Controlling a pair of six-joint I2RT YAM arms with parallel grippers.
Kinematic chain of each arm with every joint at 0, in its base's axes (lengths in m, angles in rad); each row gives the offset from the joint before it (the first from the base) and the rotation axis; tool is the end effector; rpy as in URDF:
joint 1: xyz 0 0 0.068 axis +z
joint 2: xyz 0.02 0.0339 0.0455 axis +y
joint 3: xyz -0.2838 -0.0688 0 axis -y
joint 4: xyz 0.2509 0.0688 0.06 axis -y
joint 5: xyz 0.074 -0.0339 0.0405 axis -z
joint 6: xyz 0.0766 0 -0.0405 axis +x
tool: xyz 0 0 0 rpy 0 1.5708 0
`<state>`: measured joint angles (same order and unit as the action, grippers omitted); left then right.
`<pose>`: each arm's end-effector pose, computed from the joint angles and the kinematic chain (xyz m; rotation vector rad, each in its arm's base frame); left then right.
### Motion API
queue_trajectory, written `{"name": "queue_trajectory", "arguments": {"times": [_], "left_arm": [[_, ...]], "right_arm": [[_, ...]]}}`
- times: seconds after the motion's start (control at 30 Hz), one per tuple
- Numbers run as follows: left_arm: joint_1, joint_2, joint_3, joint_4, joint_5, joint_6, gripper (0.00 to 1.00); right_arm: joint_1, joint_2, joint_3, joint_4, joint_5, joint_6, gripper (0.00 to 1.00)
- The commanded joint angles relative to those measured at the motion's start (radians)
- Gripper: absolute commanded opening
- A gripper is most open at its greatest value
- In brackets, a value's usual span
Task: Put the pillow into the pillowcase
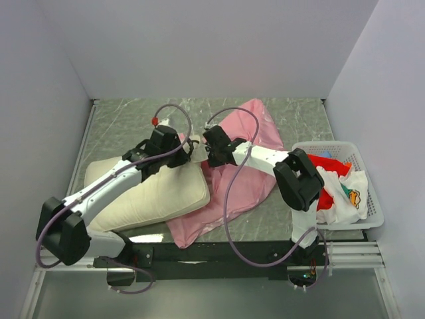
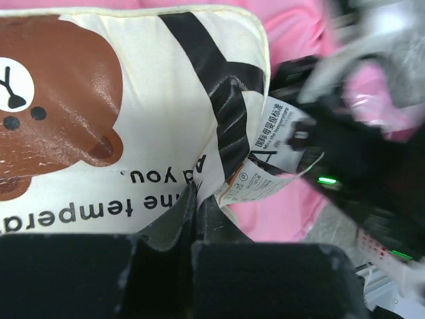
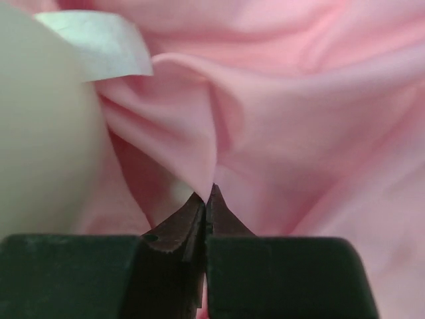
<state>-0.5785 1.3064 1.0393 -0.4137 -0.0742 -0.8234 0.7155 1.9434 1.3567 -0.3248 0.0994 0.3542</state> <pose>0.2715 -0.1705 0.2844 -0.3264 2.3135 -0.6522 0.3503 0.2944 0.1702 -0.4083 2.4727 0.3297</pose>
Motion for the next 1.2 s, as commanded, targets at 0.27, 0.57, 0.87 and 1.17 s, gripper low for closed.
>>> {"name": "queue_trajectory", "arguments": {"times": [0.27, 0.57, 0.87, 1.17], "left_arm": [[-0.018, 0.123, -0.243, 0.25, 0.086, -0.097, 0.01], [-0.029, 0.205, -0.037, 0.17, 0.048, -0.051, 0.01], [0.009, 0.344, 0.208, 0.072, -0.061, -0.014, 0.01], [0.045, 0.413, 0.203, 0.225, 0.062, 0.024, 0.35]], "right_arm": [[-0.067, -0.353, -0.042, -0.013, 0.07, 0.094, 0.0], [0.047, -0.443, -0.077, -0.048, 0.062, 0.054, 0.0], [0.102, -0.505, -0.245, -0.019, 0.074, 0.088, 0.0], [0.101, -0.456, -0.171, -0.069, 0.045, 0.058, 0.09]]}}
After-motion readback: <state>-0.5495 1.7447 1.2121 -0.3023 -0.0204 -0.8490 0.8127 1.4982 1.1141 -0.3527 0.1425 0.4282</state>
